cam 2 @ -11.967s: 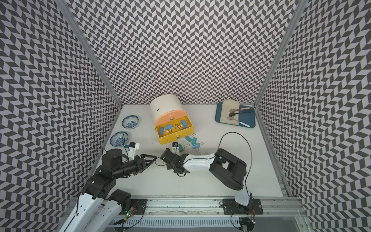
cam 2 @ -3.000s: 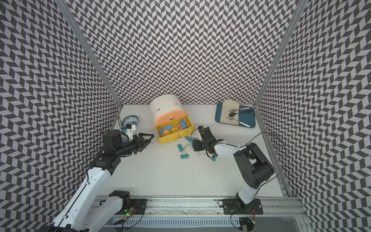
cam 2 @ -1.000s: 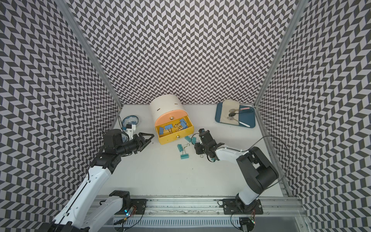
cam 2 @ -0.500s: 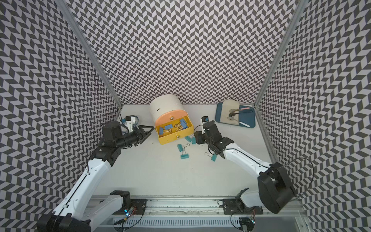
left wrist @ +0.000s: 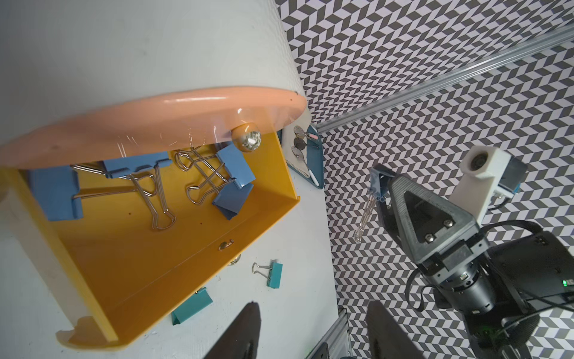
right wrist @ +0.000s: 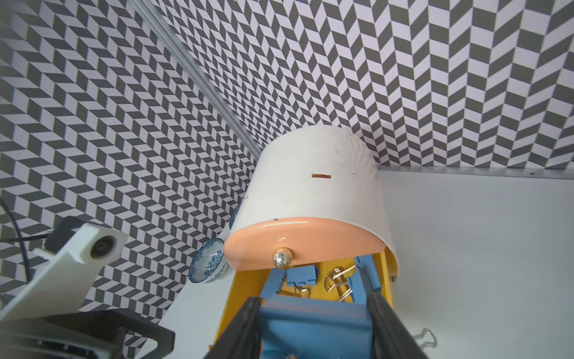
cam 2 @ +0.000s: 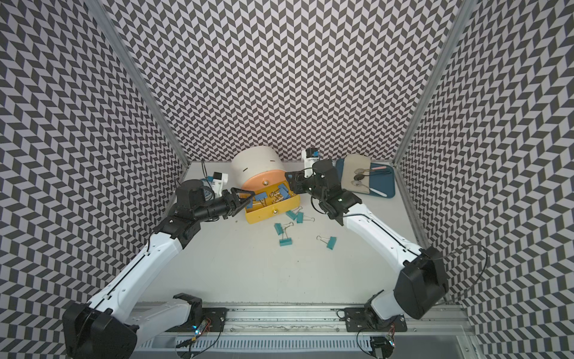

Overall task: Put the binder clips in the drawer according to color
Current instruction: Place the binder clip in the drawer.

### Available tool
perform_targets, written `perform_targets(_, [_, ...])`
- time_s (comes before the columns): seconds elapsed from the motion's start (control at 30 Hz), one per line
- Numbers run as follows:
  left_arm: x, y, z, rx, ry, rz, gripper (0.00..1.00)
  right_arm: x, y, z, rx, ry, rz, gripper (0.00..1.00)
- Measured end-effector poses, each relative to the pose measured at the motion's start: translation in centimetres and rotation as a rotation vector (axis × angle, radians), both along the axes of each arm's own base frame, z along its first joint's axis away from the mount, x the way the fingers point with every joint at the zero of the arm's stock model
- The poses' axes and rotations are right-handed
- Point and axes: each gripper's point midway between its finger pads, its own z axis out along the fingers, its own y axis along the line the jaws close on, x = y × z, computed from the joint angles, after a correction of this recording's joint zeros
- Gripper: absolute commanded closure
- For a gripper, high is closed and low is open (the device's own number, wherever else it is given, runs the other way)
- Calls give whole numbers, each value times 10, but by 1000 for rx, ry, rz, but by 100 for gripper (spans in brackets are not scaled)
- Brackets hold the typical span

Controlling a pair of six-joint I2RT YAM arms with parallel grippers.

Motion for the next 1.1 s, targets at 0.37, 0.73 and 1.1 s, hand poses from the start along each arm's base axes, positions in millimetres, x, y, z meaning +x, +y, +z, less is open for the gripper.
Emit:
perform_targets(0.37, [1,0,2,-15,-6,5,41,23,37,-23,43,79,73,45])
perform_targets(0.73, [1,0,-4,-13,9,7,41,24,43,-18,47,69,98,24])
perform_targets(1.1, [-1,5,-7,7,24,38,42,27,30,-11,28,43,83,29])
